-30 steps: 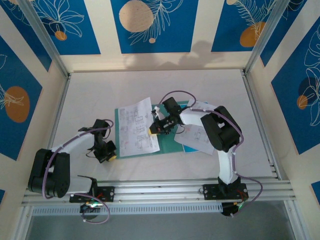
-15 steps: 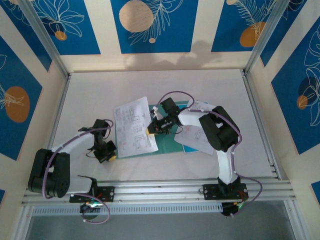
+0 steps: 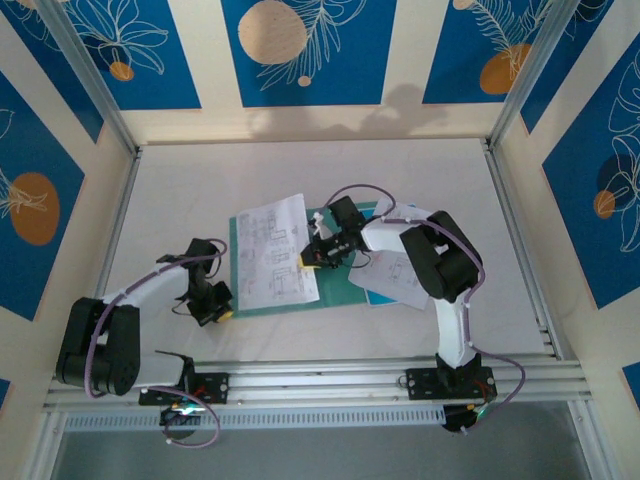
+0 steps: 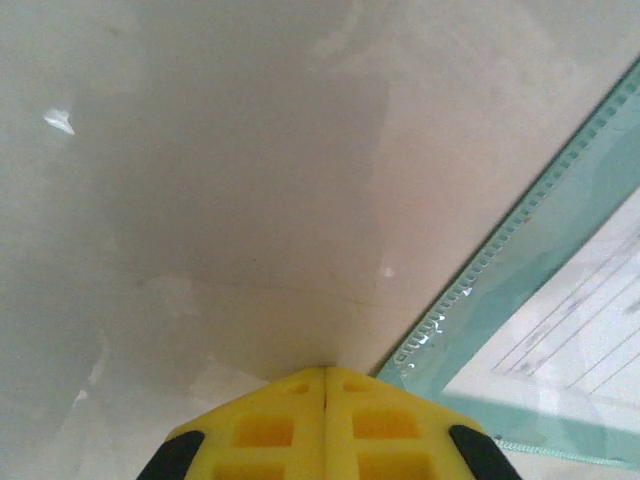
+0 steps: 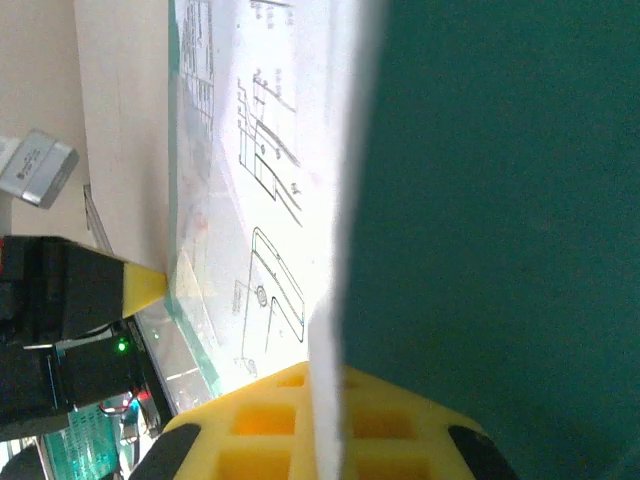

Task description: Put the files into the folder

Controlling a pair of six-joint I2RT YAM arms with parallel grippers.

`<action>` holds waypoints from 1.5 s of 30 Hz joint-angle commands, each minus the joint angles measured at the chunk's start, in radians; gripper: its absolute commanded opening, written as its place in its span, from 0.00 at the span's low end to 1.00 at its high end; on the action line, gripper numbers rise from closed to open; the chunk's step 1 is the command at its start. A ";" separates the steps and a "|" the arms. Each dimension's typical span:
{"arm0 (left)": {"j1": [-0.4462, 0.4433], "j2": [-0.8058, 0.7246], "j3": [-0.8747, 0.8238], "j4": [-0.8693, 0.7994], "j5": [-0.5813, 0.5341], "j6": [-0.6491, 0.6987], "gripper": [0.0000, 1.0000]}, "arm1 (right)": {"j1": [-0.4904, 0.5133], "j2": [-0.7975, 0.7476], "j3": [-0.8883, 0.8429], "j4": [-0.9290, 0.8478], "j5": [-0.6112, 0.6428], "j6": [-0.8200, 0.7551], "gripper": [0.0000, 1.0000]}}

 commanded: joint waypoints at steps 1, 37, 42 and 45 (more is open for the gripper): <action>0.001 0.033 -0.034 0.099 0.035 0.007 0.00 | 0.019 -0.016 0.013 -0.021 -0.020 -0.008 0.00; -0.005 -0.076 0.082 -0.021 -0.041 0.020 0.00 | 0.040 -0.206 -0.042 -0.151 0.134 0.074 0.50; -0.078 -0.078 0.189 -0.062 -0.054 0.054 0.00 | -0.010 -0.397 -0.084 -0.249 0.273 0.116 0.57; -0.168 -0.026 0.236 -0.006 -0.026 0.085 0.00 | -0.057 -0.485 -0.124 -0.300 0.340 0.188 0.47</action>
